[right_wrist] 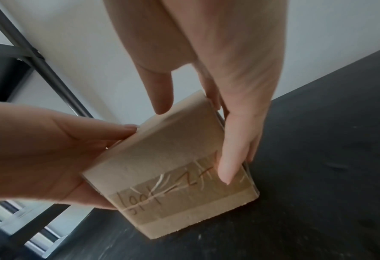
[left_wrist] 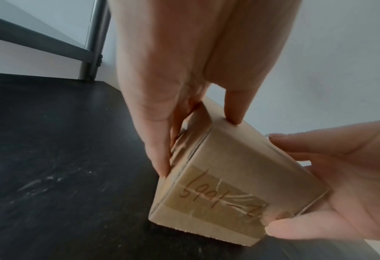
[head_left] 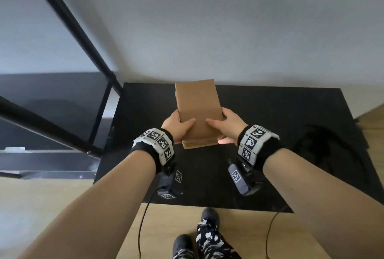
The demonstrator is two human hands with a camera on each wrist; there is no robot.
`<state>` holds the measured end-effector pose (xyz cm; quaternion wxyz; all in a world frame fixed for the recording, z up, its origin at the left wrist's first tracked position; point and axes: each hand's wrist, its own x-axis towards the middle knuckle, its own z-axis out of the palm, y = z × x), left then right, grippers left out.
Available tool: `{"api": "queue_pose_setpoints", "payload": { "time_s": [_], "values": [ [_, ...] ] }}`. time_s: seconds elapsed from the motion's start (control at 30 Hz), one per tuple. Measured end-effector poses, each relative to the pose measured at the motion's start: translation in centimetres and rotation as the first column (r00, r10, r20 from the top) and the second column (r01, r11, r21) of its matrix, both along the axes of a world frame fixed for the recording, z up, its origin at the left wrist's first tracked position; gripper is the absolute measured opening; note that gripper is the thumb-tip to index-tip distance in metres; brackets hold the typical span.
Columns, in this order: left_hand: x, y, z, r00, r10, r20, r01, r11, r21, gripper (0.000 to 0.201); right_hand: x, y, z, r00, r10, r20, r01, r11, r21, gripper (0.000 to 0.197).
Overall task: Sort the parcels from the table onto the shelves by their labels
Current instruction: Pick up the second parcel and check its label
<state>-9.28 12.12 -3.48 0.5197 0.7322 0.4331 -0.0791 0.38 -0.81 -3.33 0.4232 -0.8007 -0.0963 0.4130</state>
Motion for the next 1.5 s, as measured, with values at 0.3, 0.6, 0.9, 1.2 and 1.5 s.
{"api": "queue_pose_setpoints", "payload": {
  "time_s": [0.3, 0.6, 0.9, 1.2, 1.5],
  "values": [
    [-1.0, -0.8, 6.7, 0.949, -0.151, 0.276, 0.099, 0.976, 0.193, 0.047, -2.5, -2.0, 6.5, 0.973, -0.147, 0.18, 0.104, 0.967, 0.231, 0.061],
    [-3.6, -3.6, 18.5, 0.764, -0.286, 0.578, 0.093, 0.936, 0.34, 0.053, -6.2, -5.3, 18.3, 0.812, -0.326, 0.484, 0.099, 0.894, 0.437, 0.061],
    [-3.7, -6.2, 26.2, 0.636, -0.331, 0.697, 0.053, 0.92, 0.388, 0.063, -6.6, -8.2, 25.8, 0.707, -0.436, 0.557, 0.049, 0.816, 0.575, 0.059],
    [-2.9, -8.2, 28.9, 0.555, -0.093, 0.827, -0.159, 0.963, 0.215, 0.074, -5.3, -11.5, 28.3, 0.796, -0.448, 0.407, 0.012, 0.683, 0.73, 0.051],
    [-3.4, -9.2, 29.0, 0.585, 0.043, 0.81, 0.001, 0.999, -0.054, 0.057, -5.3, -10.4, 29.1, 0.781, -0.308, 0.543, -0.042, 0.842, 0.538, 0.066]
  ]
}}
